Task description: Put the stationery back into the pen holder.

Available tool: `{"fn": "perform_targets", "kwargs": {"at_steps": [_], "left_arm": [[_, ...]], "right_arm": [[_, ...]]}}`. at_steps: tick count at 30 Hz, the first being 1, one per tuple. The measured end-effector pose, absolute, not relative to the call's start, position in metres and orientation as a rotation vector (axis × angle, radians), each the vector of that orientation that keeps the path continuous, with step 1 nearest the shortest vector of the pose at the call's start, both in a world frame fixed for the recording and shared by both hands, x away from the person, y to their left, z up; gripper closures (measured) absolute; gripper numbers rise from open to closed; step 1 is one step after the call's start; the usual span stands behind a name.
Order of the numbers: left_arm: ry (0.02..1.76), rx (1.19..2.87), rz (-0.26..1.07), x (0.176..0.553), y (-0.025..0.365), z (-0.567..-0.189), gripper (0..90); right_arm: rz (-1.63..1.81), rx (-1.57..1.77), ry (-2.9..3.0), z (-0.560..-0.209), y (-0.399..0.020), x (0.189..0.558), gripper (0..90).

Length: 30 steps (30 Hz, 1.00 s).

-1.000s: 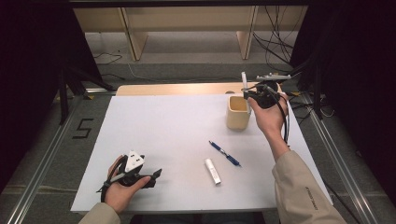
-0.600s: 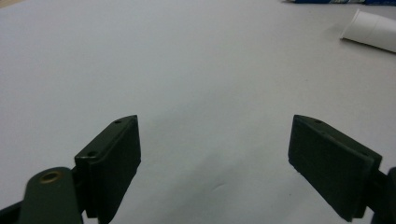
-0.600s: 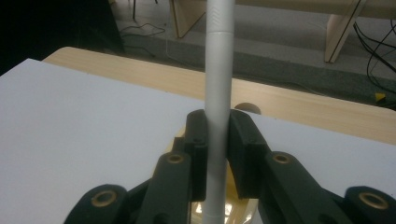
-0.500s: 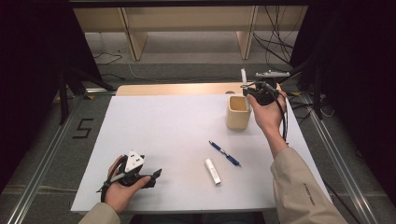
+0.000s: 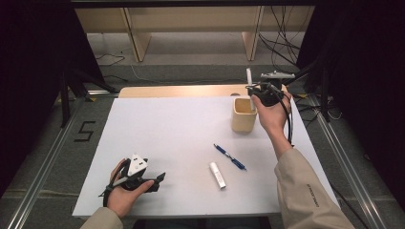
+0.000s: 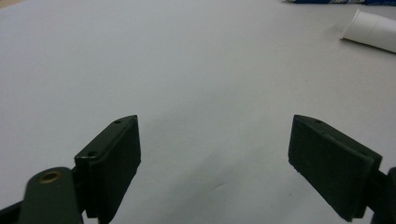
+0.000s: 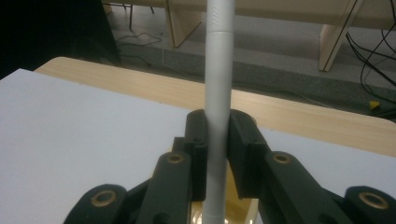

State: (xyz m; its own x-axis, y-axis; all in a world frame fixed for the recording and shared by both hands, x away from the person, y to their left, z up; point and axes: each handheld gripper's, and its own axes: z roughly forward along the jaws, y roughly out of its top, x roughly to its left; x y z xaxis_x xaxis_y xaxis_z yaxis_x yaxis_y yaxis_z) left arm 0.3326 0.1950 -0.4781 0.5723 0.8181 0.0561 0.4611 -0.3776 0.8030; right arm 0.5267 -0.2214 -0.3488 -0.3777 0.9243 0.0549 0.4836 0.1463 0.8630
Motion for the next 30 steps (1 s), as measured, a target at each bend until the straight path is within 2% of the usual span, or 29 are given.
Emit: {"fn": "perform_targets", "kwargs": {"at_steps": [30], "left_arm": [[1.022, 2.026, 0.587, 0.333, 0.195, -0.478, 16.8]], "right_arm": [[1.148, 1.322, 1.921, -0.362, -0.217, 0.535, 78.6]]}}
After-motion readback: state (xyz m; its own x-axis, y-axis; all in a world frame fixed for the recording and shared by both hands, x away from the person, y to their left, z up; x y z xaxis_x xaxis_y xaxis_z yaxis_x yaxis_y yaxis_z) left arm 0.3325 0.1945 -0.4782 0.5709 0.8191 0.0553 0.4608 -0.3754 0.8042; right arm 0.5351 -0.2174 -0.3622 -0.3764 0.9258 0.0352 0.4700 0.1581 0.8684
